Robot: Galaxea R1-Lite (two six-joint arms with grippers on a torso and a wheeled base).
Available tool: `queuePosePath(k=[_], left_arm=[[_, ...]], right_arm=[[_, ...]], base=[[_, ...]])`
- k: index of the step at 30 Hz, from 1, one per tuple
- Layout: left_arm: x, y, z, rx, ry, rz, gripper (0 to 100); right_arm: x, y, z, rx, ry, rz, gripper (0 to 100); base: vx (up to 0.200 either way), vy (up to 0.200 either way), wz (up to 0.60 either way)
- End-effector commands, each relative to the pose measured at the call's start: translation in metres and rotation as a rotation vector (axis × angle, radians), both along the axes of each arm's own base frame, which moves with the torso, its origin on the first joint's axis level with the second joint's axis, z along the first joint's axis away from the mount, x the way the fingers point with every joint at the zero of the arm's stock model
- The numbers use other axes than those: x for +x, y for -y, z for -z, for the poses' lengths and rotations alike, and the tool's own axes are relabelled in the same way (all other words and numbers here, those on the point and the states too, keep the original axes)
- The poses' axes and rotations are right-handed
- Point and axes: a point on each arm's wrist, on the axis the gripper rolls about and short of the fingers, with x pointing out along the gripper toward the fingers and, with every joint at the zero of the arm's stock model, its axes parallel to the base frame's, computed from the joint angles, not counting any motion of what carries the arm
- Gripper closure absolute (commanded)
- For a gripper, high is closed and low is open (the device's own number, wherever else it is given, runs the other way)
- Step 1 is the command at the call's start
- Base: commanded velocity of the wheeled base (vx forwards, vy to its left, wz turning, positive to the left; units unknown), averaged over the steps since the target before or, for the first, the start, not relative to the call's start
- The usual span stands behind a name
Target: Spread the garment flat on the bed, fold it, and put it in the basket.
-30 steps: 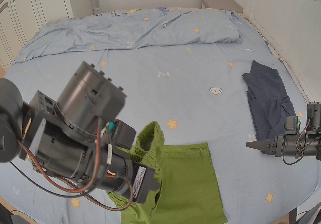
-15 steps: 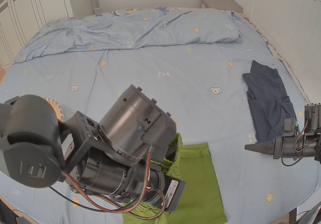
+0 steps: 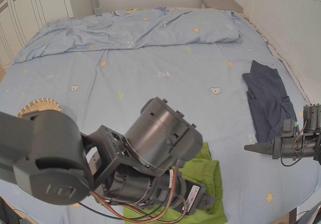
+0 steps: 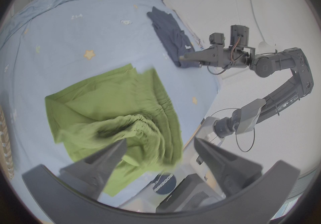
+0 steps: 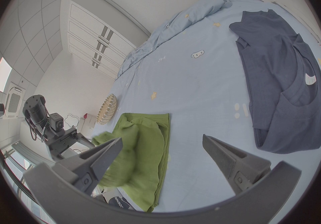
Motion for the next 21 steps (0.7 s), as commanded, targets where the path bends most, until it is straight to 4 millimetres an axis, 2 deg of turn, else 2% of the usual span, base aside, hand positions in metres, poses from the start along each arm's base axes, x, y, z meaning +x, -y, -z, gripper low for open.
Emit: queuePosePath(k=[1, 2, 5, 9, 10, 12, 13, 14, 15, 17, 21], left_arm=[[-0.002, 0.009, 0.013, 0.008, -0.002, 0.018, 0], [0.0, 0.014, 0.02, -0.03, 0.03, 0.03, 0], [0.002, 0.015, 0.026, -0.091, 0.078, 0.033, 0], [0.008, 0.014, 0.027, -0.193, 0.146, 0.007, 0], [0.014, 0.009, 0.028, -0.208, 0.162, -0.026, 0], [0.028, -0.009, 0.03, -0.215, 0.177, -0.099, 0], [0.029, -0.012, 0.03, -0.214, 0.178, -0.109, 0], [0.037, -0.029, 0.028, -0.219, 0.18, -0.157, 0], [0.037, -0.029, 0.028, -0.219, 0.18, -0.157, 0], [0.055, -0.064, 0.033, -0.219, 0.135, -0.262, 0], [0.055, -0.109, 0.044, -0.277, -0.011, -0.362, 0]], right_arm=[[0.001, -0.001, 0.002, -0.001, -0.008, -0.003, 0], [0.001, -0.001, 0.002, -0.001, -0.008, -0.005, 0], [0.001, -0.001, 0.002, -0.001, -0.008, -0.007, 0], [-0.001, -0.004, 0.003, -0.001, -0.015, -0.017, 0], [-0.002, -0.005, 0.003, -0.001, -0.013, -0.026, 0], [-0.003, -0.008, 0.001, -0.001, -0.006, -0.039, 0], [-0.004, -0.009, 0.001, -0.001, -0.005, -0.04, 0], [-0.005, -0.01, 0.0, -0.006, -0.001, -0.042, 0], [-0.005, -0.01, 0.0, -0.006, -0.001, -0.042, 0], [-0.008, -0.012, -0.004, -0.012, 0.018, -0.04, 0], [-0.012, -0.016, -0.007, -0.008, 0.034, -0.065, 0]], base=[[0.0, 0.0, 0.0], [0.0, 0.0, 0.0], [0.0, 0.0, 0.0], [0.0, 0.0, 0.0], [0.0, 0.0, 0.0], [0.0, 0.0, 0.0], [0.0, 0.0, 0.0], [0.0, 0.0, 0.0], [0.0, 0.0, 0.0], [0.0, 0.0, 0.0], [0.0, 0.0, 0.0]])
